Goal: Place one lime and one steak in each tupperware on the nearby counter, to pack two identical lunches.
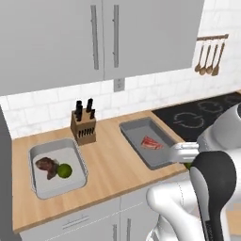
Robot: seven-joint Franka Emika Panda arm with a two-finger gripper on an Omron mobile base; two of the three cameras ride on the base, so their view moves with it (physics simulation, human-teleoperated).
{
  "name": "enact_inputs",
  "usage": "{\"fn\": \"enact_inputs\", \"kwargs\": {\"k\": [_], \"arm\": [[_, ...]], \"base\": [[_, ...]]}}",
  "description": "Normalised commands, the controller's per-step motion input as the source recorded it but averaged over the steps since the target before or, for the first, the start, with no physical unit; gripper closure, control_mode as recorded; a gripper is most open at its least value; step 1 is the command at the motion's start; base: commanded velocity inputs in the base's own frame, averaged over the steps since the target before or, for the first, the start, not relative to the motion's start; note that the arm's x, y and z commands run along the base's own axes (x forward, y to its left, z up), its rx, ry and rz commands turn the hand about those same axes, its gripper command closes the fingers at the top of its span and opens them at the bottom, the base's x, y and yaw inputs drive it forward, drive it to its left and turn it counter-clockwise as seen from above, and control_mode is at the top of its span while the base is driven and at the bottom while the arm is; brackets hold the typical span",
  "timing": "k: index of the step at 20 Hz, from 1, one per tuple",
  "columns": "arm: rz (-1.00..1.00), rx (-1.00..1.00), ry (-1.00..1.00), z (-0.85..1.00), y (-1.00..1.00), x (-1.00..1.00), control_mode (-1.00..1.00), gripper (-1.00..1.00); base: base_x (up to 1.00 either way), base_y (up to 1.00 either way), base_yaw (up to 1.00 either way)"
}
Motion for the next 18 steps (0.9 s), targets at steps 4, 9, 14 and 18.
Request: {"fn": "enact_inputs", "kwargs": {"k": [4,9,14,18], "arm": [[0.0,0.0,0.0,0.0,0.0,0.0,1.0,1.0],[0.04,0.0,0.01,-0.33,-0.52,0.16,-1.0,1.0],[0.0,0.0,-0.01,-0.47,-0.63,0.79,-1.0,1.0],[0.0,0.0,0.0,-0.58,-0.34,1.0,-1.0,1.0]], "base": [[0.26,-0.16,0.41],[0.04,-0.05,0.06],[0.0,0.0,0.0],[0.0,0.0,0.0]]}}
